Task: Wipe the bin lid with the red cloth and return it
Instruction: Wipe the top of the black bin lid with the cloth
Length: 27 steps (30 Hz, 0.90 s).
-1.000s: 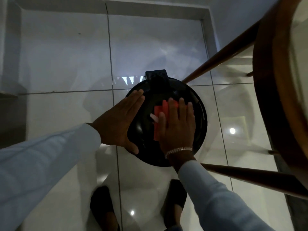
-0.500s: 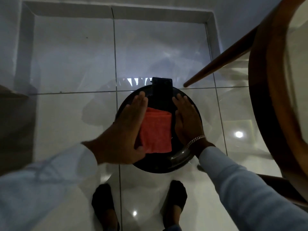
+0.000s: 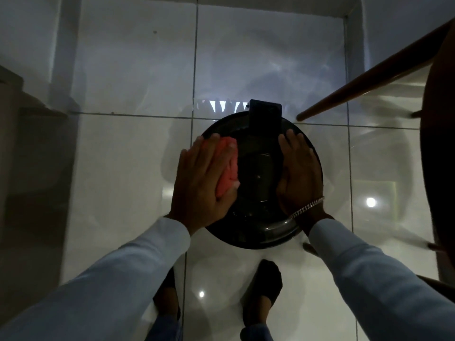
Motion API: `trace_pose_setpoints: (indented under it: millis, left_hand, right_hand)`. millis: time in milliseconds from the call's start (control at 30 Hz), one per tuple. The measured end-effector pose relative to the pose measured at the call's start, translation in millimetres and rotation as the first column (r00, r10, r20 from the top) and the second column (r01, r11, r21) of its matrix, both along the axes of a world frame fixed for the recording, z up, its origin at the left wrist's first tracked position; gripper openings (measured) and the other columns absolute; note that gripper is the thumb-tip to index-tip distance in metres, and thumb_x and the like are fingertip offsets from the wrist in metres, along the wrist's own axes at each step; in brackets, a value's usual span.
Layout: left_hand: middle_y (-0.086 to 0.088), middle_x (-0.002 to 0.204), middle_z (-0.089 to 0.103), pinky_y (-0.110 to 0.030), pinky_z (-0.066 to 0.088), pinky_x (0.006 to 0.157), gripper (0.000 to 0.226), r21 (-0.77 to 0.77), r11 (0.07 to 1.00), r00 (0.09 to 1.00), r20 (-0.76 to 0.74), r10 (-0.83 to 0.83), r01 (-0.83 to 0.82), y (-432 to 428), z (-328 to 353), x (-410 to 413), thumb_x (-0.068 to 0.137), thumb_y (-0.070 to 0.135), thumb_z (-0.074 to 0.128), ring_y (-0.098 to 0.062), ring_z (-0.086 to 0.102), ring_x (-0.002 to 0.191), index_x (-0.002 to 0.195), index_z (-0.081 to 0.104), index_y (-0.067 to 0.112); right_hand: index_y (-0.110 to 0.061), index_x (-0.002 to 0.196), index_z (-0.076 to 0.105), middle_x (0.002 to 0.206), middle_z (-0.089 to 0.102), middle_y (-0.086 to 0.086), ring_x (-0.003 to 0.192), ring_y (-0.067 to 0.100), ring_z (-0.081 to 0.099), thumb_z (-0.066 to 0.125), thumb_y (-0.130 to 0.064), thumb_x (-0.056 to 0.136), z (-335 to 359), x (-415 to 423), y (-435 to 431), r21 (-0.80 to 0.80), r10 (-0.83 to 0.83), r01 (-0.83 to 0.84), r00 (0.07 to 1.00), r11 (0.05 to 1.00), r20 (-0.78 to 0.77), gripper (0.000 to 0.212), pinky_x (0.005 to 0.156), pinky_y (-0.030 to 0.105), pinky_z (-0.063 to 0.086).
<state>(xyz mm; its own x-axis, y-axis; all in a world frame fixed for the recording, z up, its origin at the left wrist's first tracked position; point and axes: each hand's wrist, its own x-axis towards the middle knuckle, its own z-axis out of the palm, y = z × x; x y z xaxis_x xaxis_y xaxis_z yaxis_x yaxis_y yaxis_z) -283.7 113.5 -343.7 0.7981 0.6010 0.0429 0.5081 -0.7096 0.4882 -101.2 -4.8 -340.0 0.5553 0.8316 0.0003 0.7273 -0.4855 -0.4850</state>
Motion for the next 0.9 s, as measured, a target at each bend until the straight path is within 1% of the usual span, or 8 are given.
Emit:
trace_pose_setpoints:
  millis: [167, 367, 500, 567, 667, 767, 833, 900]
  left_hand:
    - [-0.013, 0.158, 0.031, -0.057, 0.022, 0.118, 0.065, -0.111, 0.948, 0.945, 0.109, 0.309, -0.297, -39.1, -4.3, 1.4, 0.090, 0.043, 0.045, -0.034, 0.022, 0.149, 0.147, 0.038, 0.014]
    - [-0.017, 0.158, 0.029, -0.060, 0.019, 0.118, 0.068, -0.059, 0.842, 0.842, 0.032, 0.539, -0.537, -110.6, -8.9, 19.1, 0.091, 0.050, 0.039, -0.039, 0.020, 0.149, 0.149, 0.034, 0.016]
    - [-0.020, 0.160, 0.024, -0.065, 0.011, 0.118, 0.077, -0.095, 0.811, 0.816, -0.072, 0.573, -0.578, -158.8, 3.7, 46.5, 0.085, 0.052, 0.046, -0.041, 0.012, 0.150, 0.148, 0.034, 0.009]
    - [-0.019, 0.163, 0.014, -0.066, 0.007, 0.118, 0.082, -0.182, 0.810, 0.829, -0.078, 0.554, -0.558, -173.4, 21.4, 57.1, 0.086, 0.053, 0.046, -0.038, 0.004, 0.152, 0.151, 0.024, 0.009]
    - [-0.007, 0.167, 0.000, -0.060, 0.001, 0.121, 0.075, -0.437, 0.765, 0.815, 0.112, 0.568, -0.473, -158.0, 53.5, 49.8, 0.095, 0.056, 0.026, -0.027, -0.005, 0.154, 0.155, 0.005, 0.017]
    - [-0.013, 0.165, 0.014, -0.055, 0.011, 0.123, 0.061, -0.379, 0.885, 0.864, 0.311, 0.396, -0.269, -83.8, 61.9, 31.6, 0.100, 0.035, 0.028, -0.029, 0.002, 0.154, 0.153, 0.015, 0.008]
    - [-0.017, 0.162, 0.020, -0.055, 0.016, 0.122, 0.055, -0.292, 0.949, 0.949, 0.248, 0.193, -0.117, -22.5, 55.0, 33.9, 0.100, 0.021, 0.033, -0.031, 0.005, 0.153, 0.150, 0.020, 0.002]
    - [-0.015, 0.162, 0.021, -0.055, 0.015, 0.122, 0.054, -0.185, 0.969, 0.984, 0.092, -0.151, 0.166, 19.2, 41.4, 43.9, 0.100, 0.018, 0.036, -0.033, 0.008, 0.152, 0.150, 0.023, 0.004]
  right_hand:
    - [-0.012, 0.146, 0.033, 0.156, 0.032, 0.013, 0.147, 0.028, 0.020, 0.053, -0.011, 0.093, -1.5, -2.2, 1.2, -0.002, -0.026, 0.026, 1.000, 1.000, 0.012, 0.057, 0.119, 0.048, 0.017]
    - [-0.012, 0.144, 0.036, 0.154, 0.035, 0.013, 0.146, 0.030, 0.023, 0.050, -0.010, 0.091, -8.0, -1.9, 1.5, 0.025, -0.045, 0.045, 0.998, 0.999, 0.037, 0.055, 0.117, 0.048, 0.019]
    - [-0.011, 0.141, 0.041, 0.152, 0.038, 0.013, 0.145, 0.030, 0.026, 0.046, -0.006, 0.092, -7.8, -2.2, 1.4, 0.094, -0.072, 0.072, 0.997, 0.993, 0.002, 0.050, 0.116, 0.047, 0.020]
    - [-0.011, 0.141, 0.042, 0.152, 0.038, 0.013, 0.145, 0.026, 0.023, 0.040, -0.008, 0.093, -2.1, -1.0, 1.9, 0.089, -0.061, 0.065, 0.997, 0.994, -0.052, 0.048, 0.118, 0.048, 0.019]
    - [-0.011, 0.140, 0.042, 0.153, 0.035, 0.011, 0.145, 0.021, 0.019, 0.035, -0.013, 0.093, 14.7, 6.6, 0.9, 0.073, -0.057, 0.075, 0.972, 0.994, -0.227, 0.048, 0.121, 0.050, 0.016]
    - [-0.008, 0.133, 0.051, 0.144, 0.047, 0.011, 0.141, 0.021, 0.030, 0.038, -0.018, 0.094, 38.0, -1.5, -4.2, 0.180, -0.147, 0.216, 0.931, 0.960, -0.334, 0.042, 0.115, 0.057, 0.029]
    - [-0.011, 0.128, 0.056, 0.138, 0.053, 0.008, 0.139, 0.025, 0.037, 0.040, -0.024, 0.098, 46.3, -31.2, -15.1, 0.253, -0.078, 0.122, 0.981, 0.960, -0.180, 0.037, 0.111, 0.056, 0.035]
    - [-0.018, 0.126, 0.056, 0.143, 0.050, 0.006, 0.143, 0.024, 0.032, 0.043, -0.034, 0.098, 42.5, -72.6, -31.5, 0.214, 0.088, -0.087, 0.996, 0.973, 0.003, 0.035, 0.116, 0.055, 0.026]
